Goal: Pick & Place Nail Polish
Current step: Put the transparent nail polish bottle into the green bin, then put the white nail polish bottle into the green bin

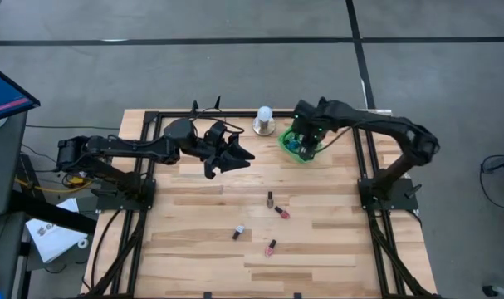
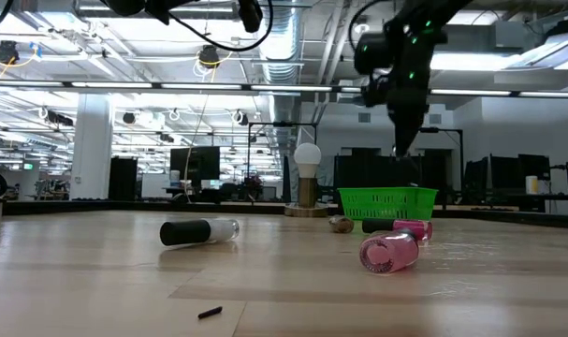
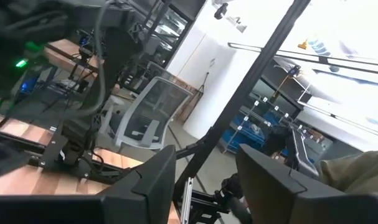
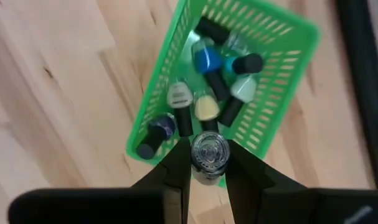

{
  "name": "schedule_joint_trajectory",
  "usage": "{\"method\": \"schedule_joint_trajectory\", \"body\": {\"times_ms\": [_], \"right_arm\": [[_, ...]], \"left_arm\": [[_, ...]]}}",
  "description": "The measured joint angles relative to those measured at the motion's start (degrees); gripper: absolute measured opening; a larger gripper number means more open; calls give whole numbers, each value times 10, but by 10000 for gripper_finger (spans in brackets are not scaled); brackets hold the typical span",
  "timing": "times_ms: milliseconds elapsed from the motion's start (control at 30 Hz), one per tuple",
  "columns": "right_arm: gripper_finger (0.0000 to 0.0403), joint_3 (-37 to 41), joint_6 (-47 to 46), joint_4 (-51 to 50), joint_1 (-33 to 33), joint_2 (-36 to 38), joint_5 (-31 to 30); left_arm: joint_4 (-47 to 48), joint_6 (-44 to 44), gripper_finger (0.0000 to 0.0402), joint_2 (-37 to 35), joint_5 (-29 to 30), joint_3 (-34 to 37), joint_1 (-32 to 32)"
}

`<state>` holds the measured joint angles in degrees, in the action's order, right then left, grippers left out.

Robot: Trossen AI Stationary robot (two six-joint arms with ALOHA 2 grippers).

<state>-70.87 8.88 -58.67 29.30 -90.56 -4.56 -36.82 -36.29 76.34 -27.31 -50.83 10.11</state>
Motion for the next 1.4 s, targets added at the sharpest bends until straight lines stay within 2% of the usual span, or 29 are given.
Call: {"method": "schedule_joint_trajectory", "body": {"times_ms": [367,633,833,900,1000,1100,1167,1300,1400], "right_arm": [[64,0,36,2,1,-101,-60],[102,0,49,10,1,-120,-76],[162,-3,63,12,0,-85,-74],[187,-3,60,19,0,-63,-74],[217,-3,48,28,0,-20,-73],[232,-3,48,40,0,25,-73],[233,-3,47,54,0,55,-73],[226,-3,41,75,0,108,-73],[219,-3,31,85,0,141,-73]], "left_arm": [[22,-1,163,0,-1,0,-1],[83,6,171,0,-2,0,-2],[197,106,182,0,8,0,-41],[246,142,184,0,44,0,-67],[318,185,184,0,143,0,-120],[366,197,182,5,259,0,-174],[375,194,183,16,315,0,-209],[369,129,184,61,415,0,-278],[366,53,182,109,467,0,-325]]}}
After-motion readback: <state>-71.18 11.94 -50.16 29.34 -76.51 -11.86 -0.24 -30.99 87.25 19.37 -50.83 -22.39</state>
